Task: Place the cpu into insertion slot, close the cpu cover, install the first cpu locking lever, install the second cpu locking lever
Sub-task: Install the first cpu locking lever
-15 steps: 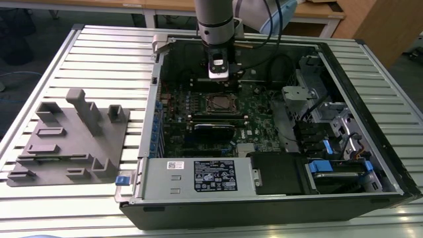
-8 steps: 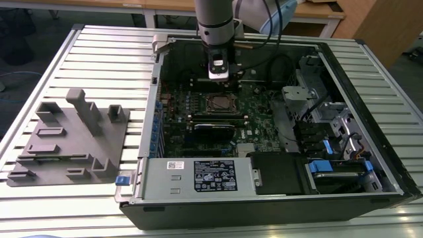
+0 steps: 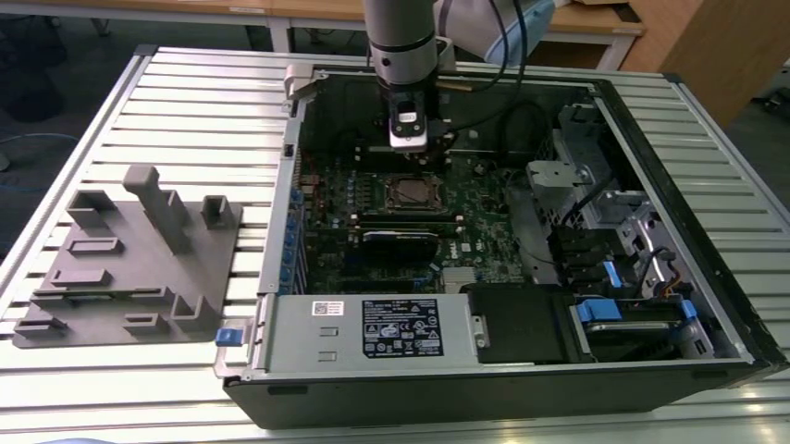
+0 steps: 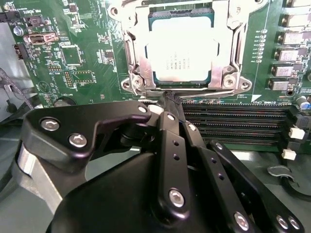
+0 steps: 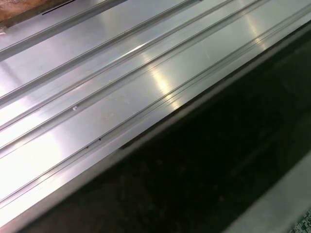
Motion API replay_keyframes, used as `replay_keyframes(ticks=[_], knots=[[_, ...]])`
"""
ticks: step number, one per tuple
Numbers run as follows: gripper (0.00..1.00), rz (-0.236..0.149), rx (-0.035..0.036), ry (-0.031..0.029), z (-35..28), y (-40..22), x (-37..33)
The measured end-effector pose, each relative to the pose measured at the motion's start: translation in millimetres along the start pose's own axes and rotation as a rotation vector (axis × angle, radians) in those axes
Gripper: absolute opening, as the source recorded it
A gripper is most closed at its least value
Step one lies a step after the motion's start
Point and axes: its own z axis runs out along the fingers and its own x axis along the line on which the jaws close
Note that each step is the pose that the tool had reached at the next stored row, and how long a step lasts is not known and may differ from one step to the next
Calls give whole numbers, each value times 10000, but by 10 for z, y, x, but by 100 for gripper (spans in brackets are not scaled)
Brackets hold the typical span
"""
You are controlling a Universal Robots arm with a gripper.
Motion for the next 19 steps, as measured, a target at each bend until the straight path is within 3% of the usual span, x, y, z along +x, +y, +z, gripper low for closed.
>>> replay_keyframes(ticks=[19], knots=[[11, 2, -10, 10, 1, 39, 18]])
